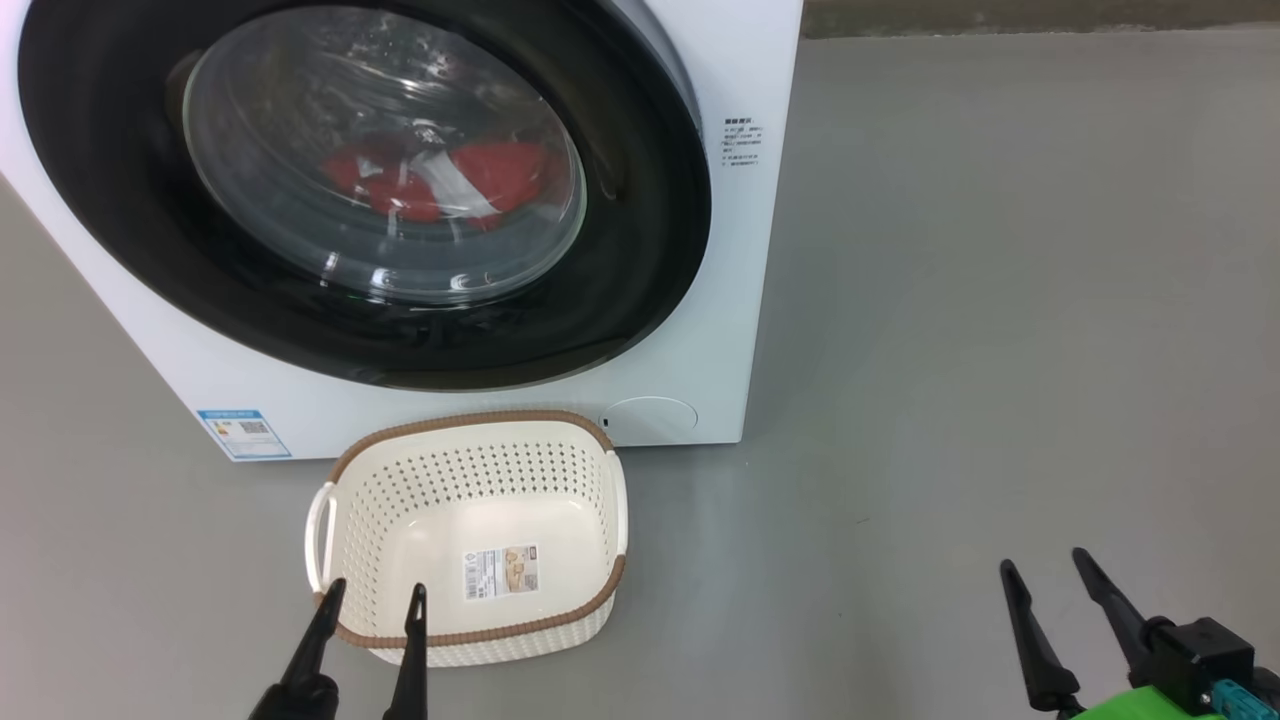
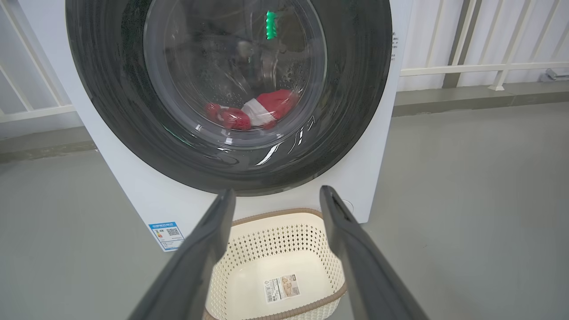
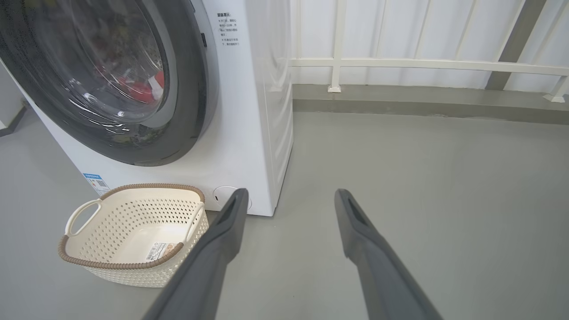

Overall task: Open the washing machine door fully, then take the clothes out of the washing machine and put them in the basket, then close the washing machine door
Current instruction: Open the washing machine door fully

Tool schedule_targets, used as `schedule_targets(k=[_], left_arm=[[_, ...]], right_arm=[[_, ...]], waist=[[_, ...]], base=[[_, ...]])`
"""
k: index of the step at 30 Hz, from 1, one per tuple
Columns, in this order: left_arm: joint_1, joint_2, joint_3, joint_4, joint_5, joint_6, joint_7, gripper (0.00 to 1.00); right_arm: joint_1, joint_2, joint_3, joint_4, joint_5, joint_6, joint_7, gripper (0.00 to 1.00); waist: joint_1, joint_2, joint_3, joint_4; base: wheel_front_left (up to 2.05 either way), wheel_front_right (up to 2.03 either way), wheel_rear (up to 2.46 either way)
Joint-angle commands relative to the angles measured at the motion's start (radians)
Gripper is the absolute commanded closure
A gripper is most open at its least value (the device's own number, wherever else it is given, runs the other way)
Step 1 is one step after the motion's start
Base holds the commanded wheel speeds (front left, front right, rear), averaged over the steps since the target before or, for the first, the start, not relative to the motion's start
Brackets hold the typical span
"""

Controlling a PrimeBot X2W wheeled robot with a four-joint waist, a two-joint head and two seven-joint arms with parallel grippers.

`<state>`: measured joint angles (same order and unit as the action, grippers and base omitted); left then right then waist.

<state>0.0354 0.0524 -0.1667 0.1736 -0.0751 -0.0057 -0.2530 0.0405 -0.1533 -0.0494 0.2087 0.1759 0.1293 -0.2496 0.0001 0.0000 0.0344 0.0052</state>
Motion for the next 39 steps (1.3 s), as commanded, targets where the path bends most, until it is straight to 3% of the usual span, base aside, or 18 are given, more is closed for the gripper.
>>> schedule_targets(k=[1, 3, 4, 13, 26, 31, 39], left_arm=[[-0.030, 0.004, 0.035, -0.018, 0.001, -0.006, -0.009, 0.00], [-0.032, 0.003, 0.035, -0.018, 0.001, -0.006, -0.009, 0.00], [-0.033, 0.002, 0.035, -0.018, 0.002, -0.006, -0.009, 0.00], [-0.070, -0.001, 0.016, -0.025, 0.003, -0.004, -0.009, 0.00], [-0.196, -0.002, -0.071, -0.033, -0.044, 0.026, -0.009, 0.00], [-0.222, -0.002, -0.100, -0.029, -0.065, 0.045, -0.009, 0.00], [-0.253, -0.002, -0.138, -0.038, -0.083, 0.063, -0.009, 0.00]], right_arm=[[-0.027, -0.014, 0.028, -0.029, 0.012, 0.001, -0.012, 0.27], [-0.048, -0.020, 0.045, -0.030, 0.026, 0.001, -0.012, 0.87], [-0.063, -0.018, 0.053, -0.032, 0.041, 0.001, -0.012, 1.00], [-0.290, -0.004, 0.070, -0.022, 0.320, 0.001, -0.012, 1.00], [-0.661, -0.123, 0.157, 0.123, 0.550, 0.001, -0.012, 1.00], [-0.777, -0.164, 0.236, 0.167, 0.722, 0.001, -0.001, 1.00], [-0.937, -0.242, 0.351, 0.193, 1.002, 0.001, 0.109, 1.00]], waist=[[0.0000, 0.0000, 0.001, 0.001], [0.0000, 0.0000, 0.002, 0.002], [0.0000, 0.0000, 0.005, 0.002], [0.0000, 0.0000, 0.058, 0.025], [0.0000, 0.0000, 0.204, 0.112], [0.0000, 0.0000, 0.241, 0.137], [0.0000, 0.0000, 0.299, 0.171]], base=[[0.00, 0.00, 0.00], [0.00, 0.00, 0.00], [0.00, 0.00, 0.00], [0.00, 0.00, 0.00], [0.00, 0.00, 0.00], [0.00, 0.00, 0.00], [0.00, 0.00, 0.00]])
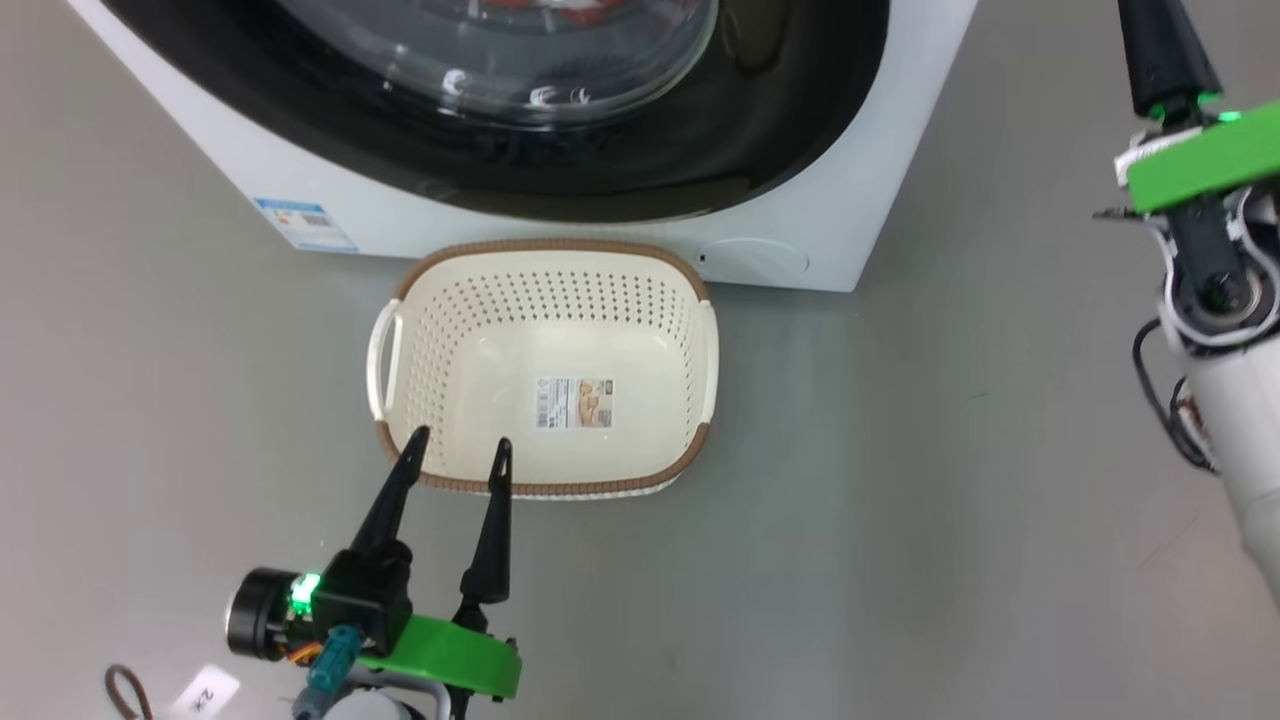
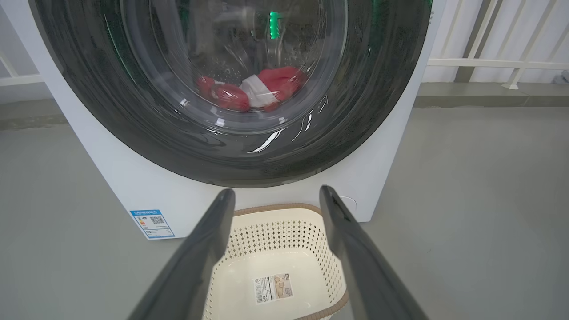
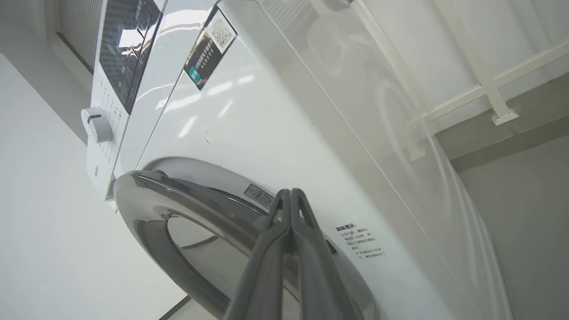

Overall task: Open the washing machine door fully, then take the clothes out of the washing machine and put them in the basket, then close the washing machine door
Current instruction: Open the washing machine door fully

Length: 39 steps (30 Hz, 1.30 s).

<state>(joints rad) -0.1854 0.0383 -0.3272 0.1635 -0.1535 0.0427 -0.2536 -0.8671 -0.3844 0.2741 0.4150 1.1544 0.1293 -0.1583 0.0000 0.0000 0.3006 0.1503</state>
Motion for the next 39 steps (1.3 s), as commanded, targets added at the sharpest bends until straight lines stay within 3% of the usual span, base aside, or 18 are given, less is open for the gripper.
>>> schedule_targets(k=[1, 11, 23, 29, 39], left_arm=[[-0.032, 0.012, 0.023, -0.028, -0.005, 0.015, -0.008, 0.00], [-0.077, 0.012, -0.021, -0.027, -0.028, 0.035, -0.008, 0.00], [-0.104, 0.012, -0.048, -0.034, -0.040, 0.047, -0.008, 0.00], [-0.115, 0.012, -0.060, -0.039, -0.050, 0.055, -0.008, 0.00], [-0.136, 0.012, -0.083, -0.043, -0.070, 0.062, -0.008, 0.00]], right_arm=[[-0.029, -0.011, 0.028, -0.014, 0.024, 0.001, 0.018, 1.00], [-0.163, -0.042, 0.085, 0.074, 0.301, 0.001, 0.237, 1.00], [-0.277, -0.039, 0.027, 0.220, 0.534, 0.001, 0.527, 1.00], [-0.338, -0.016, 0.013, 0.291, 0.576, 0.001, 0.630, 1.00], [-0.423, 0.004, -0.006, 0.386, 0.583, 0.001, 0.697, 1.00]], waist=[[0.0000, 0.0000, 0.033, 0.026], [0.0000, 0.0000, 0.089, 0.069], [0.0000, 0.0000, 0.136, 0.091], [0.0000, 0.0000, 0.158, 0.093], [0.0000, 0.0000, 0.180, 0.116]], base=[[0.00, 0.00, 0.00], [0.00, 0.00, 0.00], [0.00, 0.00, 0.00], [0.00, 0.00, 0.00], [0.00, 0.00, 0.00]])
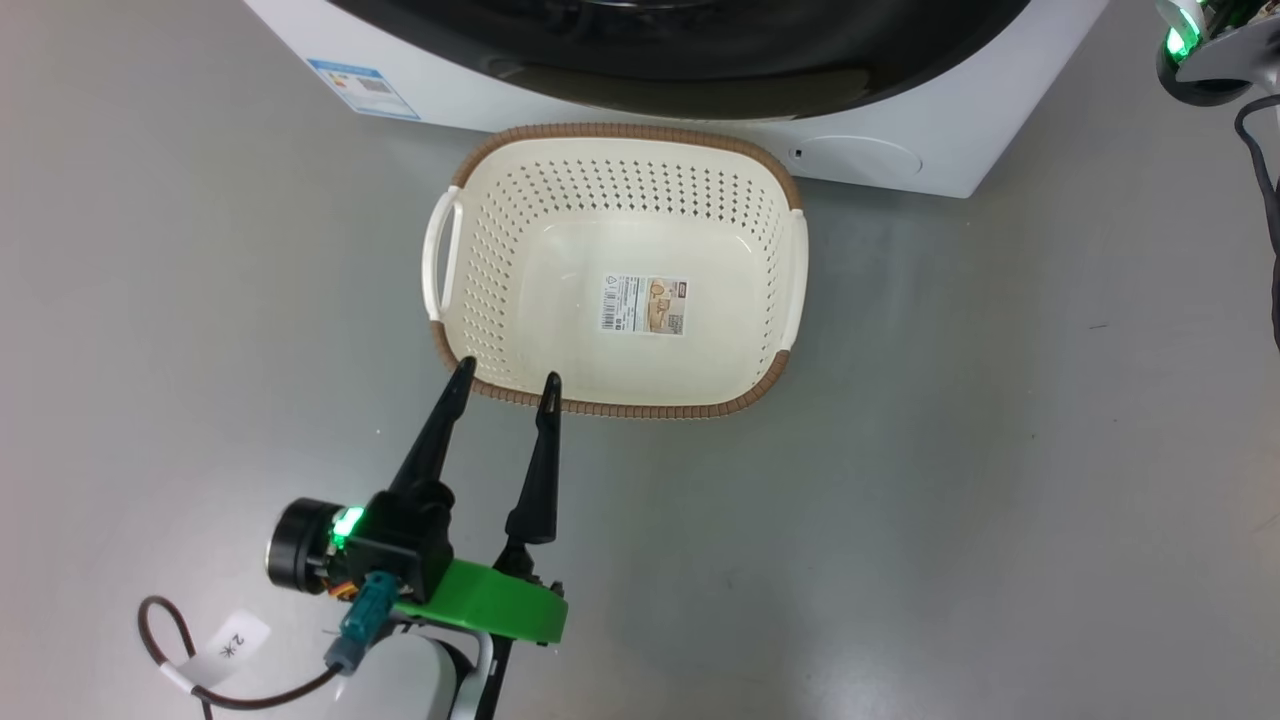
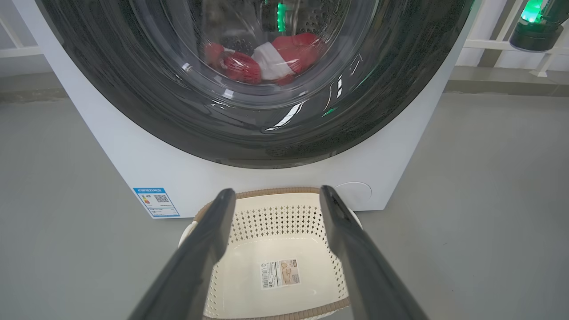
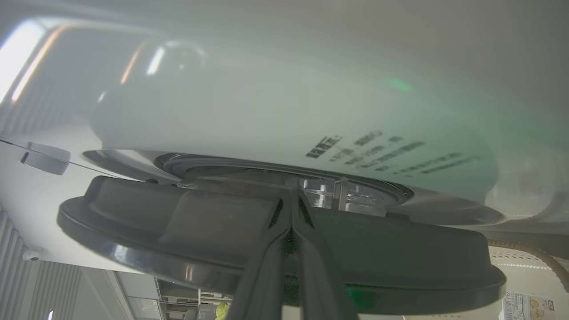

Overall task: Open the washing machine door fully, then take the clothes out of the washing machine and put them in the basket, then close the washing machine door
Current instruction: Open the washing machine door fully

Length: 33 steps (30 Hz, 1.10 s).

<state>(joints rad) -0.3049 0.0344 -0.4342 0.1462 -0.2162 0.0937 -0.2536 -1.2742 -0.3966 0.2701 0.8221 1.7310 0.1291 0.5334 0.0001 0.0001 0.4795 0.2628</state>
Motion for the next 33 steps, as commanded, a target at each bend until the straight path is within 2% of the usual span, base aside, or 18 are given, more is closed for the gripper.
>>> schedule_targets(k=[1, 12, 33], left_arm=[[-0.018, 0.016, 0.023, -0.026, -0.009, 0.011, -0.008, 0.00], [-0.019, 0.016, 0.019, -0.023, -0.013, 0.016, -0.008, 0.00], [0.027, 0.016, 0.031, -0.003, -0.004, 0.012, -0.008, 0.00]], right_arm=[[-0.020, 0.019, -0.003, -0.014, 0.007, 0.002, 0.013, 1.00], [-0.008, 0.035, 0.019, -0.008, -0.018, 0.002, 0.087, 1.00], [0.207, 0.043, 0.054, -0.173, -0.065, 0.002, 0.202, 1.00]], waist=[[-0.0001, -0.0001, 0.002, 0.005], [-0.0001, -0.0001, -0.010, 0.006], [-0.0001, -0.0001, -0.104, -0.006]], base=[[0.00, 0.00, 0.00], [0.00, 0.00, 0.00], [0.00, 0.00, 0.00]])
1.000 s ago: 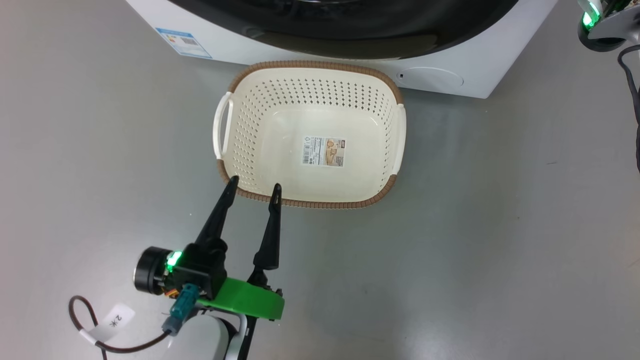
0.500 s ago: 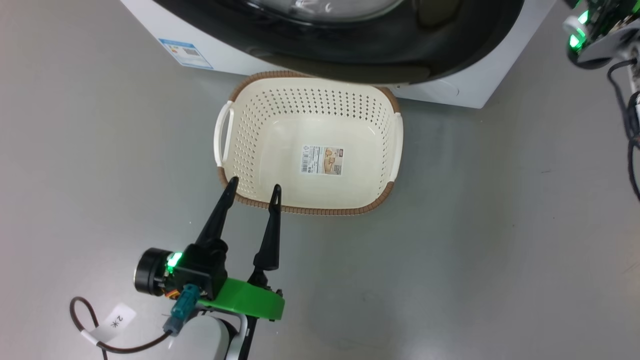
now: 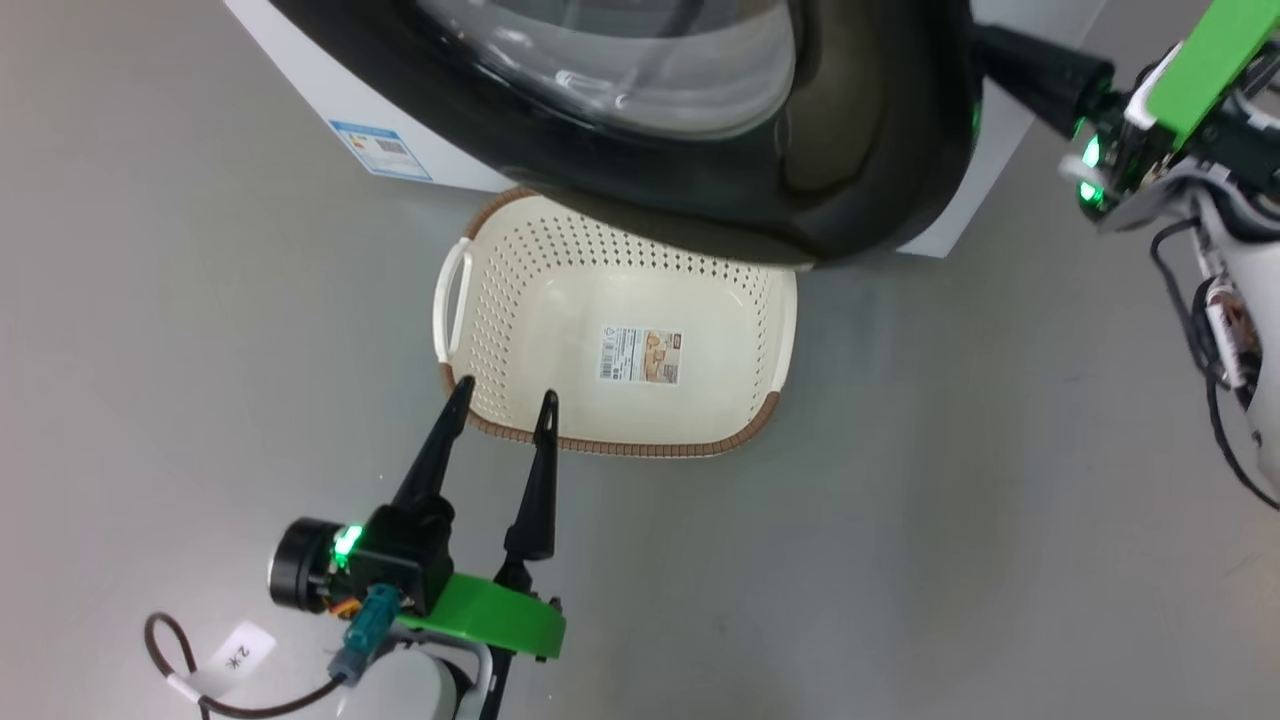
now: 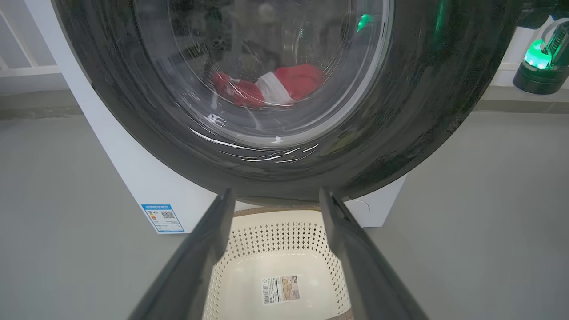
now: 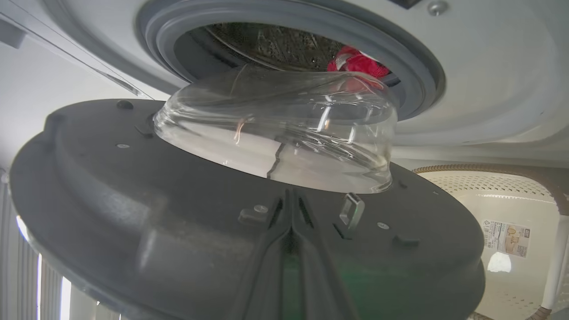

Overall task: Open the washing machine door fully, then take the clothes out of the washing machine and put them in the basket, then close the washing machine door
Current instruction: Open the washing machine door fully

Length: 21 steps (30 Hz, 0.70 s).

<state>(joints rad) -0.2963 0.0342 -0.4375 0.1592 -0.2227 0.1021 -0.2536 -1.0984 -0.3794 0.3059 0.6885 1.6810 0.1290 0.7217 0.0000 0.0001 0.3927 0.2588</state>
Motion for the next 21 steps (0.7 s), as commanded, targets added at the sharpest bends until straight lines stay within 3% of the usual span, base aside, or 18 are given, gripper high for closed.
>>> schedule_targets(k=[1, 21], left_arm=[[0.023, 0.016, 0.035, -0.015, 0.003, 0.003, -0.008, 0.00], [0.123, 0.016, 0.077, -0.006, 0.030, -0.022, -0.008, 0.00]], right_arm=[[0.044, 0.027, 0.024, -0.050, -0.020, 0.002, 0.018, 1.00], [0.270, 0.092, 0.079, -0.212, -0.031, 0.002, 0.079, 1.00]], waist=[[0.0000, -0.0001, -0.024, -0.002], [0.0000, -0.0001, -0.150, 0.022]], base=[[0.00, 0.00, 0.00], [0.00, 0.00, 0.00]])
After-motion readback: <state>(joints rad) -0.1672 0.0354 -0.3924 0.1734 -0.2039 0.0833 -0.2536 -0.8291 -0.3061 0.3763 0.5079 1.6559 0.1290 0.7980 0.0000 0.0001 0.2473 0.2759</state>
